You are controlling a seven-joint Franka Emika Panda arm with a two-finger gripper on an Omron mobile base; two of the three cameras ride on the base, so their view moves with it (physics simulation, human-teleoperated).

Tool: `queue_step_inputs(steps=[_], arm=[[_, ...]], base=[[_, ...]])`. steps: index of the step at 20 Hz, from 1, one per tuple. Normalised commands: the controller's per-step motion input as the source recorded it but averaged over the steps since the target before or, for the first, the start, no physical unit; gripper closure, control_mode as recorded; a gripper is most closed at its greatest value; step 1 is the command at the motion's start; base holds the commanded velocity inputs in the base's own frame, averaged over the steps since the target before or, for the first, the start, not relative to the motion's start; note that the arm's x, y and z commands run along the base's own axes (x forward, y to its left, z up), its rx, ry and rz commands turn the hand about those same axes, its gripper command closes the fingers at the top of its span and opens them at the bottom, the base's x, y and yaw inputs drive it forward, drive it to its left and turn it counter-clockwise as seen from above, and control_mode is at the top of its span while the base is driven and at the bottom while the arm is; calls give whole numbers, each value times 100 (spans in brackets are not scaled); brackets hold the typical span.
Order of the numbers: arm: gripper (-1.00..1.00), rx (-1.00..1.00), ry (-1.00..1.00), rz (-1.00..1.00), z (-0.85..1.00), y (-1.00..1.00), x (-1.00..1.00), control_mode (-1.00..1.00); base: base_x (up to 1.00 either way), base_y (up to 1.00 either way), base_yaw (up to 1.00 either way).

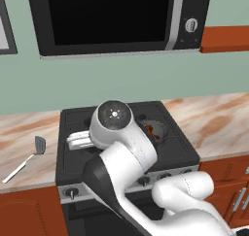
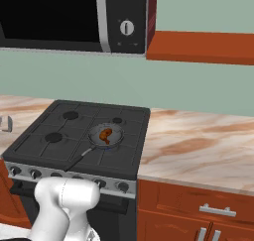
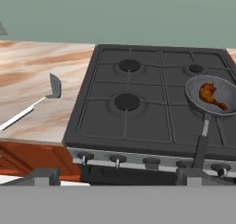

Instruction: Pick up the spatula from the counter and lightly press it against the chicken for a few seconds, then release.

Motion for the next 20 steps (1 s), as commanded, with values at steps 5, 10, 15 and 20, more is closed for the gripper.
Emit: queue_step_inputs(steps=[5,10,15,20], arm=[[-100,5,0,0,0,59,-14,-100],[-100,1,0,0,0,48,-6,-100],[-100,0,0,0,0,42,-4,-100],[-100,13,0,0,-1,34,0,-100]], base=[[0,0,0],[0,0,0],[0,0,0],[0,0,0]])
